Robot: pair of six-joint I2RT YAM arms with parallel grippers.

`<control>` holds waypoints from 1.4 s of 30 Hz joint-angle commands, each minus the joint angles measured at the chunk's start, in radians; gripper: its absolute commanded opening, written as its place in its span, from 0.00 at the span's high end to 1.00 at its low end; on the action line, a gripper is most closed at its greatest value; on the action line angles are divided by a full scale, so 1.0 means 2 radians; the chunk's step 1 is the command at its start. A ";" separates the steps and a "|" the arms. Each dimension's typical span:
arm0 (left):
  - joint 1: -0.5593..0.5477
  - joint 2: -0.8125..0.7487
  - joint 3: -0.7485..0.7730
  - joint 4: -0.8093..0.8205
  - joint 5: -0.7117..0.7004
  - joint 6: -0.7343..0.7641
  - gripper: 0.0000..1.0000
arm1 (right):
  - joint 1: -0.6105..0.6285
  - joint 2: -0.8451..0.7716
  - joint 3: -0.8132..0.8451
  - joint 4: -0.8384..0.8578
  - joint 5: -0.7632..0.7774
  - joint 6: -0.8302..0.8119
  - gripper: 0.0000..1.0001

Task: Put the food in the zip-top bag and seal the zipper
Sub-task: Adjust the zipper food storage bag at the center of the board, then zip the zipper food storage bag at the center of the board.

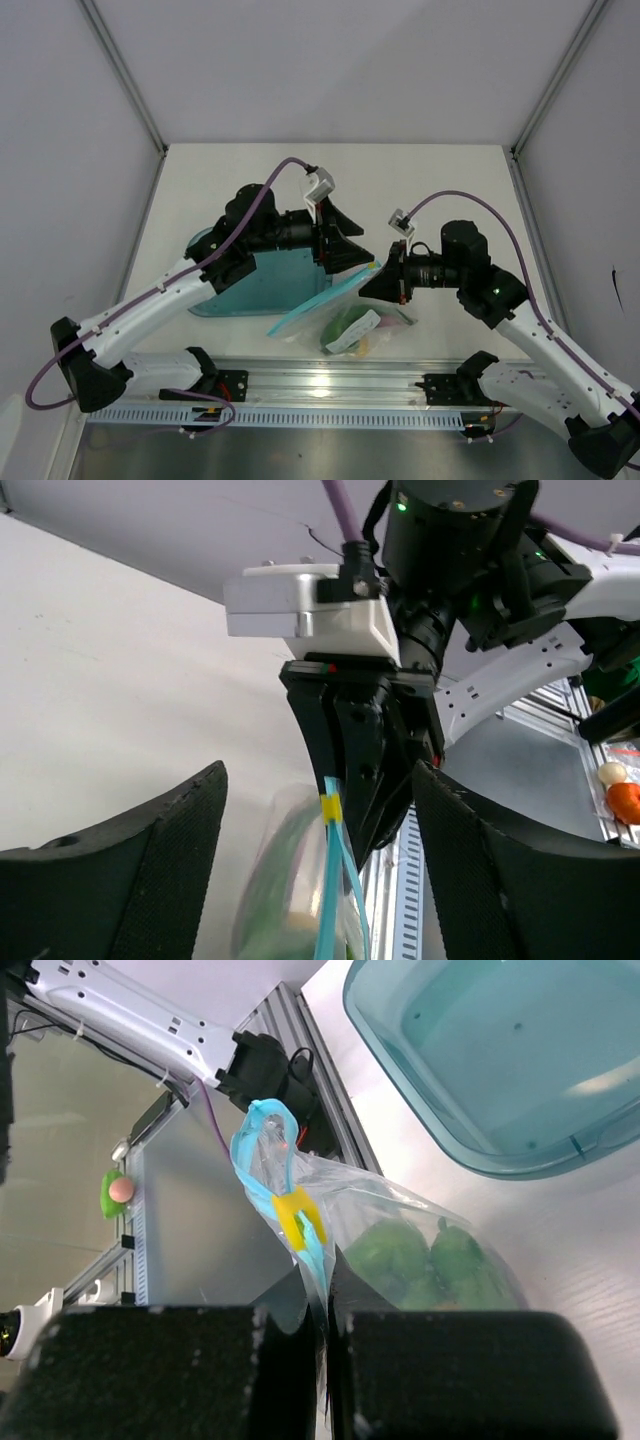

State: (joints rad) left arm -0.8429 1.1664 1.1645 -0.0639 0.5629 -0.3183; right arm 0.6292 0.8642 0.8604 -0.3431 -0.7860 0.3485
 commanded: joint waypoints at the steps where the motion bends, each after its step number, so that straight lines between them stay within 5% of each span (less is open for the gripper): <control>1: -0.003 0.029 0.029 0.005 -0.021 -0.026 0.25 | 0.011 -0.010 0.014 -0.003 0.029 0.005 1.00; 10: -0.003 0.103 0.132 -0.148 0.028 -0.074 0.36 | 0.031 -0.033 0.011 -0.029 0.107 -0.029 1.00; 23: -0.004 0.074 0.073 -0.080 0.089 -0.079 0.54 | 0.031 -0.019 0.007 0.000 0.093 -0.001 1.00; 34: -0.004 0.081 0.077 -0.096 0.088 -0.070 0.74 | 0.031 -0.013 0.012 0.003 0.098 0.006 1.00; 42: -0.004 0.083 0.076 -0.115 0.088 -0.062 0.78 | 0.031 -0.012 0.012 0.014 0.097 0.018 1.00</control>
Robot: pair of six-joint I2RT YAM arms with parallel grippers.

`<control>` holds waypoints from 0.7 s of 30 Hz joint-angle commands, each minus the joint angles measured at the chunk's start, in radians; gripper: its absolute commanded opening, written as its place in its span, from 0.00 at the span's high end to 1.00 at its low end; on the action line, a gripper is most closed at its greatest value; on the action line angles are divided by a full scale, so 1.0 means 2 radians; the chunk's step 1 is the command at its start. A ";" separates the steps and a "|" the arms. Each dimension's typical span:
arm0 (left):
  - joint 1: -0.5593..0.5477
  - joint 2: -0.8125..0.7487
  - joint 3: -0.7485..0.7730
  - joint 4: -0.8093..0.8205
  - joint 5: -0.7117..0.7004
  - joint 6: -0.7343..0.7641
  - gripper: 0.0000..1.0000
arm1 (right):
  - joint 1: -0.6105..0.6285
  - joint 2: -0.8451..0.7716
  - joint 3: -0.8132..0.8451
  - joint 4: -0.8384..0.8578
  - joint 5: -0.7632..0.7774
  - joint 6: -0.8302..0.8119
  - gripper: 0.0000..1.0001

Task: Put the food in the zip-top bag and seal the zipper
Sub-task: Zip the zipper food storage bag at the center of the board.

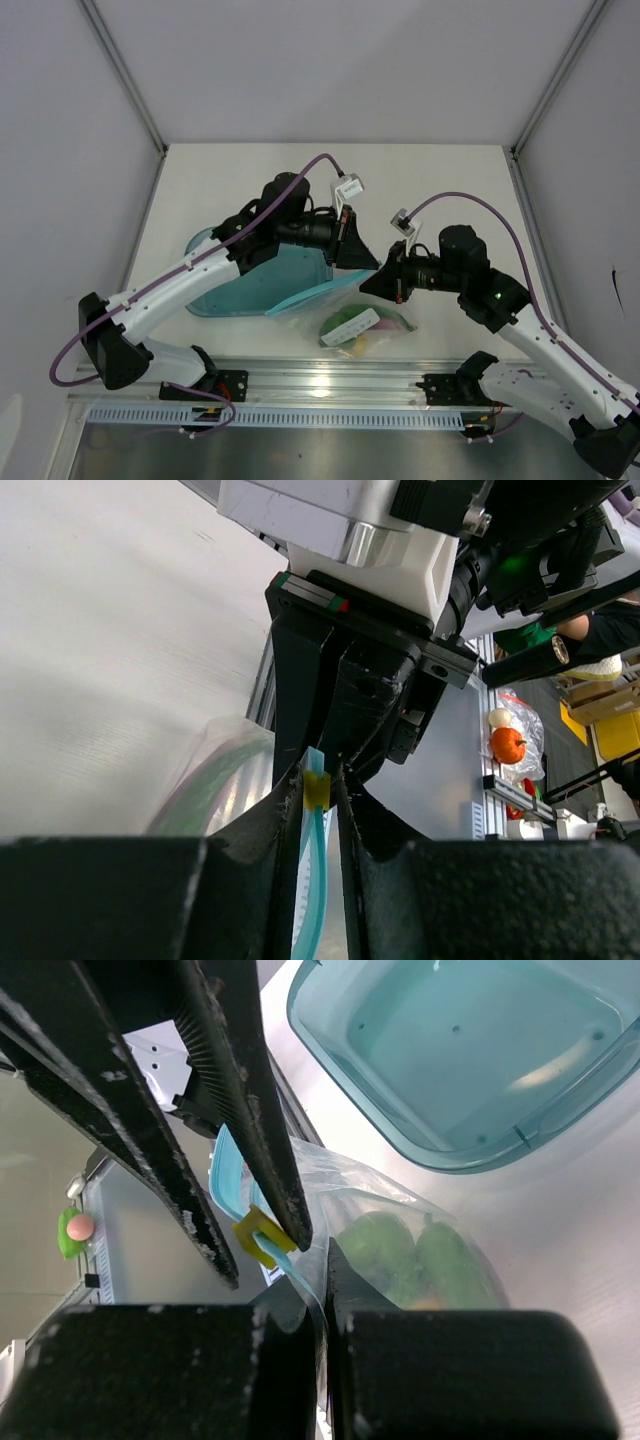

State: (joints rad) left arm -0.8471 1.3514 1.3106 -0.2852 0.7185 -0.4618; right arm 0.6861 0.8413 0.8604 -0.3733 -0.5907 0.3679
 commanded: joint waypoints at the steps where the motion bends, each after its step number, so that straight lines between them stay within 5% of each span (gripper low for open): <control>1: -0.002 -0.009 0.002 -0.006 0.008 0.011 0.78 | 0.002 0.000 0.012 0.029 -0.001 0.009 1.00; 8: -0.002 -0.011 0.004 -0.018 0.000 0.017 0.76 | 0.002 -0.003 0.012 0.029 -0.001 0.011 1.00; 15: -0.003 -0.005 0.009 -0.030 -0.002 0.021 0.99 | 0.002 -0.003 0.012 0.039 -0.012 0.015 1.00; 21: -0.005 -0.001 0.015 -0.037 0.009 0.031 0.99 | 0.001 -0.003 0.022 0.022 -0.017 0.000 0.96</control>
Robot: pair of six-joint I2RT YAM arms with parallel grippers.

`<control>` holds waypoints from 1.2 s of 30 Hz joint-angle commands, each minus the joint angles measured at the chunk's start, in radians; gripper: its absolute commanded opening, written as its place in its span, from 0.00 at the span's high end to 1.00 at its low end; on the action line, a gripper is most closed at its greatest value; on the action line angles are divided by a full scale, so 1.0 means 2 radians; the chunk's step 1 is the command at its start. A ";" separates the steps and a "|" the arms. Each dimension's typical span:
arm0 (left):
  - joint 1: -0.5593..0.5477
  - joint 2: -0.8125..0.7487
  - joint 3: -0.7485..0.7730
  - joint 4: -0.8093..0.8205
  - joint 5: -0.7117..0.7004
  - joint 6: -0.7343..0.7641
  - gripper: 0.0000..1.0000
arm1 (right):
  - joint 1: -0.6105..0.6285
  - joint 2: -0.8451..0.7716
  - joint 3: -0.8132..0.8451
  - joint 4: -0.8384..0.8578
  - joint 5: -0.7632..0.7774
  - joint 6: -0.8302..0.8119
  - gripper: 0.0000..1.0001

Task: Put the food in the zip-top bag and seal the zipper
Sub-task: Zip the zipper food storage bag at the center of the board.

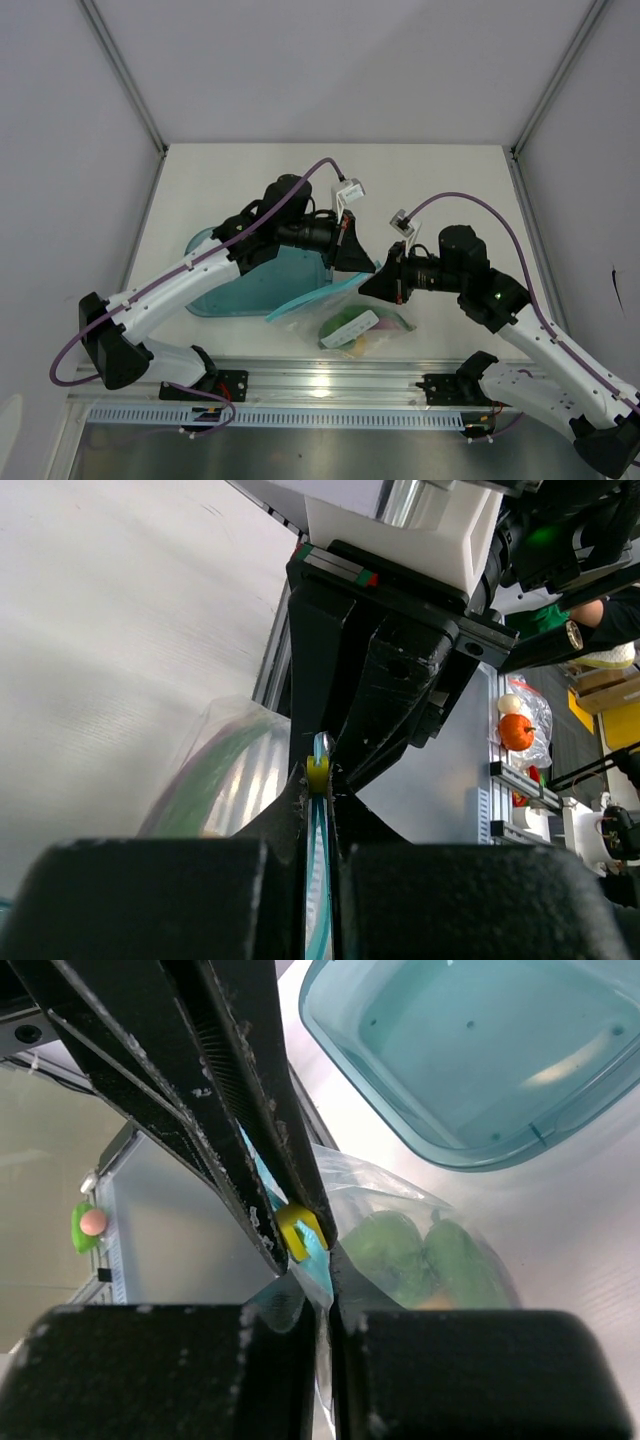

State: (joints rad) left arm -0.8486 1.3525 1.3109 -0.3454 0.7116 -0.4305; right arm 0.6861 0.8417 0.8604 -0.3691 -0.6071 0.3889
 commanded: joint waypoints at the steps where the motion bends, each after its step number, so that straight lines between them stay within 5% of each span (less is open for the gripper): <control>1: -0.004 -0.003 0.015 -0.005 0.015 0.017 1.00 | -0.003 0.003 0.025 0.014 -0.010 -0.013 0.92; 10: -0.004 -0.017 -0.001 0.016 0.041 0.025 0.99 | -0.045 0.005 0.027 0.011 -0.088 -0.026 0.68; 15: -0.004 -0.017 -0.011 0.036 0.055 0.016 0.99 | -0.062 0.004 0.018 0.030 -0.121 -0.020 0.74; 18: -0.004 -0.014 -0.014 0.042 0.064 0.012 0.99 | -0.063 0.005 0.017 0.046 -0.132 -0.009 0.98; 20: -0.004 -0.014 -0.013 0.037 0.065 0.014 0.99 | -0.062 0.003 0.018 0.053 -0.123 -0.003 1.00; 31: -0.005 -0.011 0.000 -0.031 0.007 0.039 0.99 | -0.008 -0.024 0.019 0.050 0.112 0.055 1.00; 36: -0.005 -0.014 -0.001 -0.047 -0.014 0.051 0.99 | -0.008 -0.038 0.001 0.054 0.154 0.056 1.00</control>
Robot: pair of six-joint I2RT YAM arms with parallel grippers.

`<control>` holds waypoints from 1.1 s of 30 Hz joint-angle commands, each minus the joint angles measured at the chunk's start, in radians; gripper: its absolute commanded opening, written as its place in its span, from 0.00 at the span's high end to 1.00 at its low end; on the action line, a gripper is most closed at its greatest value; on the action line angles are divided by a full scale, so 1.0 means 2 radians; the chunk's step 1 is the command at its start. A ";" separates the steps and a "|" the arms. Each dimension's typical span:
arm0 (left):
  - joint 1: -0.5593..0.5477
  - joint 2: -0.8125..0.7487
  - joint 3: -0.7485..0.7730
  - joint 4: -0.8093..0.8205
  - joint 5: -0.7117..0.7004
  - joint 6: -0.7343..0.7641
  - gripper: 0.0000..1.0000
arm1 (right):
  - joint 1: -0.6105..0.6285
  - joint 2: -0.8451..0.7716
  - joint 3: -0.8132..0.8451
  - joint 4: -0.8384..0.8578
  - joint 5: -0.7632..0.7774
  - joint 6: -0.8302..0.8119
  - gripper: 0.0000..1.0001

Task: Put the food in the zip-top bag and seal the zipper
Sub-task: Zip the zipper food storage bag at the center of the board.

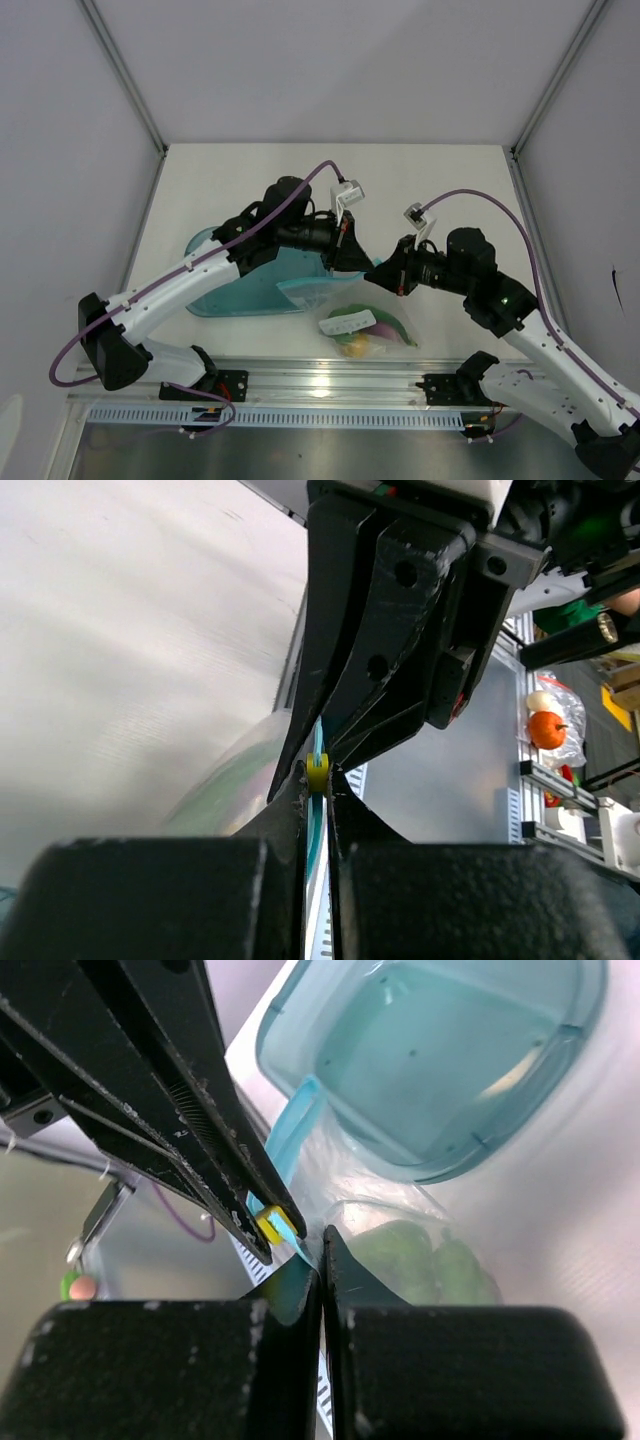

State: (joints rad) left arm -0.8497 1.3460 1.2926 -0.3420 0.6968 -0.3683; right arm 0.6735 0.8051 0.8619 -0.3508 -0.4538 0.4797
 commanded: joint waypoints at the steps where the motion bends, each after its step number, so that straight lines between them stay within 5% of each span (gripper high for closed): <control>1: -0.005 -0.010 0.009 -0.059 -0.010 0.027 1.00 | -0.002 -0.022 -0.001 0.046 0.080 0.012 1.00; 17: -0.003 -0.041 -0.045 -0.092 -0.059 0.065 0.99 | -0.009 -0.057 0.003 0.033 0.114 0.023 1.00; 24: -0.002 -0.060 -0.056 -0.058 -0.013 0.059 0.99 | -0.028 -0.006 0.004 0.054 -0.080 -0.011 1.00; 26: -0.002 -0.059 -0.038 -0.062 -0.007 0.062 0.99 | -0.028 0.016 0.013 0.037 -0.131 -0.031 0.94; 30: -0.002 -0.049 0.005 -0.079 -0.001 0.073 1.00 | -0.028 0.030 0.046 -0.032 -0.160 -0.088 0.64; 33: -0.002 -0.043 0.029 -0.099 -0.001 0.085 0.99 | -0.030 0.035 0.075 -0.068 -0.170 -0.121 0.61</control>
State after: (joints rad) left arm -0.8524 1.2575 1.2606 -0.5076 0.6647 -0.2443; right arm 0.6186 0.8841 0.9108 -0.4213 -0.6983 0.3496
